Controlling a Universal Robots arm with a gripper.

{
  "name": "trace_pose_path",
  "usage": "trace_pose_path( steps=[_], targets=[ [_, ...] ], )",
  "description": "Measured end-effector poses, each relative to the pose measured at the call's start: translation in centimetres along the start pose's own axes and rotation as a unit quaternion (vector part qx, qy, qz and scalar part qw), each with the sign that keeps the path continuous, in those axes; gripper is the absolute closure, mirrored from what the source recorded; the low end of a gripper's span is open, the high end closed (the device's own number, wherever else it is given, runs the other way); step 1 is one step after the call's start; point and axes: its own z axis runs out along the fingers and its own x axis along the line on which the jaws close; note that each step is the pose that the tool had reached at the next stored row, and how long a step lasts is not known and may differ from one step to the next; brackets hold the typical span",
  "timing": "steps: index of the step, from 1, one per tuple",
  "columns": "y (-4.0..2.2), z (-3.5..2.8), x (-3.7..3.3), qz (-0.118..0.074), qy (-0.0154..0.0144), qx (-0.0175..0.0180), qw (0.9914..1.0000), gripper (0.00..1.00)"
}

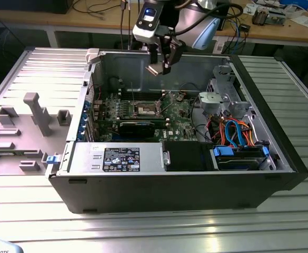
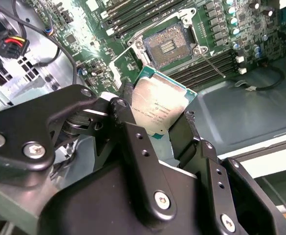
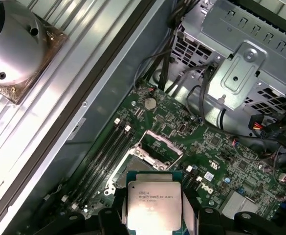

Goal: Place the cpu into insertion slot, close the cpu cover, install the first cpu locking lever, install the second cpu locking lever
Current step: 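Place the cpu into insertion slot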

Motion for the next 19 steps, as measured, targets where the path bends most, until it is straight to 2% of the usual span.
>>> trace_pose_path(
  steps=[3, 4, 5, 12, 19],
  targets=[
    [0.00, 0.05, 0.00, 0.021, -0.0019, -0.0004, 0.99977, 0.46],
    [-0.01, 0.08, 0.00, 0.033, -0.0030, -0.0006, 0.99944, 0.46],
    [-0.02, 0.08, 0.00, 0.037, -0.0033, -0.0007, 0.99929, 0.46],
    [-0.29, 0.07, 0.18, 0.041, -0.0036, -0.0008, 0.99915, 0.46],
    [-0.30, 0.07, 0.19, 0.041, -0.0037, -0.0008, 0.99914, 0.46]
  ],
)
